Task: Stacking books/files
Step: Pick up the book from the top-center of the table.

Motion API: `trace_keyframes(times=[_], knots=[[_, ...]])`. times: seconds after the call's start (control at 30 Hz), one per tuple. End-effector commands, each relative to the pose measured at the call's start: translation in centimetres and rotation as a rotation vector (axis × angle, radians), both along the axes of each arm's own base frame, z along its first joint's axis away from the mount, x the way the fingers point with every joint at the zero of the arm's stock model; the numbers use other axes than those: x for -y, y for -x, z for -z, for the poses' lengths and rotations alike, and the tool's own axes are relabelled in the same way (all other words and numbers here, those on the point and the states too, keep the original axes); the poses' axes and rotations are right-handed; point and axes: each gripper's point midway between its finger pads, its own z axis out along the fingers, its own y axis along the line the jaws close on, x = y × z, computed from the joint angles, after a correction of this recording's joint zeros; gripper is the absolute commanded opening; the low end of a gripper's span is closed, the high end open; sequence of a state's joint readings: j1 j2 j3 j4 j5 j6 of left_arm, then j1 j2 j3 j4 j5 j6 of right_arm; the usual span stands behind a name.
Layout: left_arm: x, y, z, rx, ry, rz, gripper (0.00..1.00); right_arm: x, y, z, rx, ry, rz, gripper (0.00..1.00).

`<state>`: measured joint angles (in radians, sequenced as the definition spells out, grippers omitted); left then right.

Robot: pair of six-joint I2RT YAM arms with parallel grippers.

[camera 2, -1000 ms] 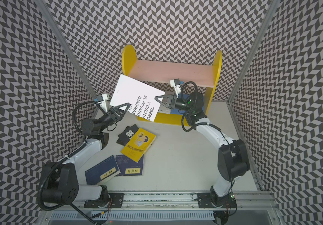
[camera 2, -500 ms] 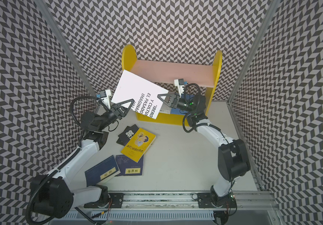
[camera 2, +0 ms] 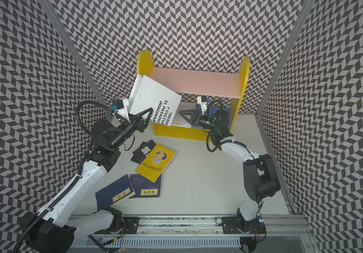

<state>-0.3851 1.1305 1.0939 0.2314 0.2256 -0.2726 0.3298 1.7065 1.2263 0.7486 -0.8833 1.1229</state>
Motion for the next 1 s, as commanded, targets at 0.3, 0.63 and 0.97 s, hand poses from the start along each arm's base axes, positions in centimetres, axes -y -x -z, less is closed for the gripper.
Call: trace_keyframes(times=[0.3,0.63,0.97], knots=[[-0.7,0.5,6.4,-0.081,-0.529,-0.502,0.27,2.0,2.5,-4.4,0.15,-0.005,0.055,0.91],[0.9,1.1,12.5,-0.036,-0.936,-0.733,0.23,0.8,3.2,-2.8,0.107,0.032,0.04,0.99],[3.5,2.3,17.3,0.041,-1.199,-0.74,0.24,-0.5,2.8,2.3,-0.028,0.109,0.051,0.99]])
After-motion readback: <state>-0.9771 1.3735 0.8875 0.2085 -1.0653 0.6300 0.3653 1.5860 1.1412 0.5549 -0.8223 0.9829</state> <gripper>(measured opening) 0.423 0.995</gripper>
